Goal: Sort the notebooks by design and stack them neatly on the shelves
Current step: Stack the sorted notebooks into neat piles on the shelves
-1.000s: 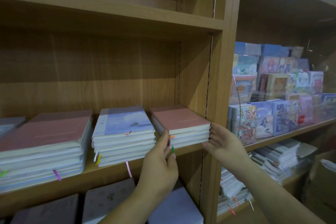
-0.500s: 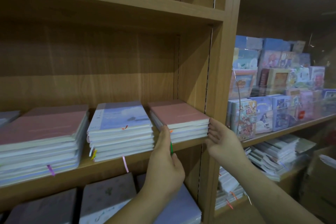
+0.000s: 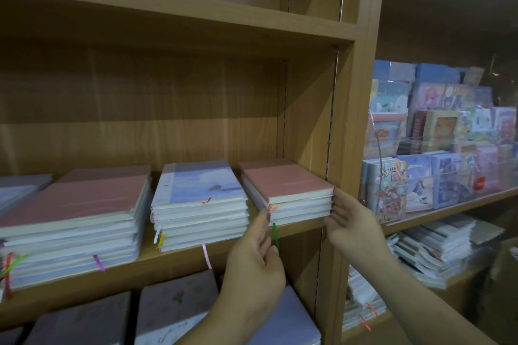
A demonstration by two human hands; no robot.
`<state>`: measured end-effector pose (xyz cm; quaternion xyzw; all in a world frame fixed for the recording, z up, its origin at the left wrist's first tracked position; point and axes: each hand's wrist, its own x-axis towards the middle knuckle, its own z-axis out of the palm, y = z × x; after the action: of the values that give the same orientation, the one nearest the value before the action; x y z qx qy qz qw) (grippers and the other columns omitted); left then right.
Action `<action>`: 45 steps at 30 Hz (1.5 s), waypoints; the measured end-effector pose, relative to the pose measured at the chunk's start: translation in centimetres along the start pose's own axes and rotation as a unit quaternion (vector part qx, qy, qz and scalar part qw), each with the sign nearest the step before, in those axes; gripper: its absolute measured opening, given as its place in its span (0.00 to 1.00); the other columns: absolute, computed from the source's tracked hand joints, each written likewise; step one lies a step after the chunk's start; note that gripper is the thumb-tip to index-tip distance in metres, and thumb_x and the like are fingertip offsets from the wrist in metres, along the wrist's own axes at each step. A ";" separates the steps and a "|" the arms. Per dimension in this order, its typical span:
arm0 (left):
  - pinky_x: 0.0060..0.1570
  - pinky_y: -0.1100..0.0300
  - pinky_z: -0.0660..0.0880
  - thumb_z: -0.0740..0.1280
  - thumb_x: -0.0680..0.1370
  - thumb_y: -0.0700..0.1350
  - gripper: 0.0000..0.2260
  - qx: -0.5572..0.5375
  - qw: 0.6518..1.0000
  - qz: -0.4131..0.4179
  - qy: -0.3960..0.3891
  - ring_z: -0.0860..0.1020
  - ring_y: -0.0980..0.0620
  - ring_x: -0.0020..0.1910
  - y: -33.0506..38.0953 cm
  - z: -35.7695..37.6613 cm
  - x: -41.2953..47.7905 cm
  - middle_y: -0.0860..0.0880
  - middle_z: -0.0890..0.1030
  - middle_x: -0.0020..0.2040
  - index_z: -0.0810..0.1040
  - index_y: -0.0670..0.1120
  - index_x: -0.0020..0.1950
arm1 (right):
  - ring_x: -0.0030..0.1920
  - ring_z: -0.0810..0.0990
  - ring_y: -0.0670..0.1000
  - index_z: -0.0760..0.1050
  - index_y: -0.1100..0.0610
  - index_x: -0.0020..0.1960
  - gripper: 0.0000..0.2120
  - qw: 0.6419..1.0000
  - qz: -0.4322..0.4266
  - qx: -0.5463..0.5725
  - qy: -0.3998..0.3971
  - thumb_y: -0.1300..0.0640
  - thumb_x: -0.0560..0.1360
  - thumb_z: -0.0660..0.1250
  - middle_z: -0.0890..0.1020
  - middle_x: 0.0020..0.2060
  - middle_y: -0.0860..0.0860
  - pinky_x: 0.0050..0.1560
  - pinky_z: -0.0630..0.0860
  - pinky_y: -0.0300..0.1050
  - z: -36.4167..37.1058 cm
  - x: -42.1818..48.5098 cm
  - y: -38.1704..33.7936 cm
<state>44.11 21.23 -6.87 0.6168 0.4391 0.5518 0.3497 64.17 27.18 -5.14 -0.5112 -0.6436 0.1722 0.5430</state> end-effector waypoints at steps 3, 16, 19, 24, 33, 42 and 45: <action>0.59 0.82 0.64 0.57 0.81 0.27 0.34 0.007 1.000 -0.005 -0.029 0.62 0.64 0.73 0.6 0.1 0.0 0.63 0.64 0.76 0.60 0.57 0.80 | 0.58 0.75 0.28 0.69 0.36 0.68 0.35 1.000 0.001 -0.021 -0.010 0.73 0.75 0.65 0.76 0.53 0.22 0.63 0.72 0.32 0.1 -0.1 0.1; 0.62 0.80 0.61 0.58 0.82 0.29 0.34 0.019 0.998 -0.008 -0.054 0.61 0.64 0.74 0.8 -1.3 0.3 0.72 0.64 0.69 0.57 0.56 0.81 | 0.65 0.76 0.52 0.54 0.52 0.81 0.41 0.983 -0.060 -0.173 -0.015 0.66 0.74 0.68 0.75 0.64 0.50 0.63 0.76 0.49 -0.5 -0.3 -0.8; 0.70 0.71 0.64 0.62 0.82 0.35 0.33 0.049 0.997 0.024 -0.061 0.62 0.62 0.76 0.3 -1.6 0.5 0.66 0.63 0.76 0.58 0.62 0.80 | 0.60 0.76 0.52 0.55 0.50 0.82 0.41 0.969 -0.081 -0.232 -0.037 0.54 0.76 0.73 0.71 0.57 0.47 0.58 0.76 0.46 -0.7 0.0 -1.0; 0.73 0.65 0.64 0.65 0.82 0.45 0.30 0.085 0.992 0.082 -0.052 0.60 0.67 0.76 -0.4 -1.8 0.4 0.68 0.61 0.78 0.58 0.69 0.77 | 0.58 0.77 0.49 0.57 0.45 0.80 0.41 0.967 -0.093 -0.235 -0.039 0.42 0.74 0.73 0.72 0.56 0.46 0.60 0.79 0.50 -0.9 0.1 -0.7; 0.74 0.65 0.64 0.64 0.80 0.32 0.36 -0.001 0.998 -0.006 -0.056 0.67 0.64 0.73 0.2 -0.6 1.5 0.64 0.67 0.76 0.57 0.58 0.81 | 0.55 0.80 0.49 0.67 0.49 0.77 0.34 0.983 -0.071 -0.168 -0.015 0.57 0.73 0.75 0.76 0.57 0.48 0.60 0.77 0.42 -0.9 0.6 -1.2; 0.77 0.55 0.63 0.67 0.80 0.39 0.34 0.036 0.997 0.021 -0.065 0.62 0.61 0.77 0.2 -1.1 0.8 0.64 0.63 0.78 0.59 0.62 0.81 | 0.57 0.79 0.50 0.63 0.47 0.78 0.36 0.975 -0.069 -0.205 -0.059 0.58 0.74 0.74 0.74 0.57 0.48 0.63 0.78 0.52 -1.5 0.4 -1.4; 0.76 0.58 0.64 0.66 0.80 0.47 0.26 0.082 0.992 0.072 -0.069 0.63 0.64 0.76 1.1 -3.2 -1.8 0.66 0.68 0.75 0.66 0.63 0.77 | 0.57 0.78 0.54 0.64 0.48 0.77 0.33 0.961 -0.096 -0.258 -0.027 0.55 0.75 0.72 0.76 0.59 0.50 0.54 0.80 0.54 -2.1 -0.6 -2.2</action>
<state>41.07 19.00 -6.08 0.7100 0.4123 0.4940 0.2862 64.94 25.09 -2.98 -0.5650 -0.7268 -0.0389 0.3885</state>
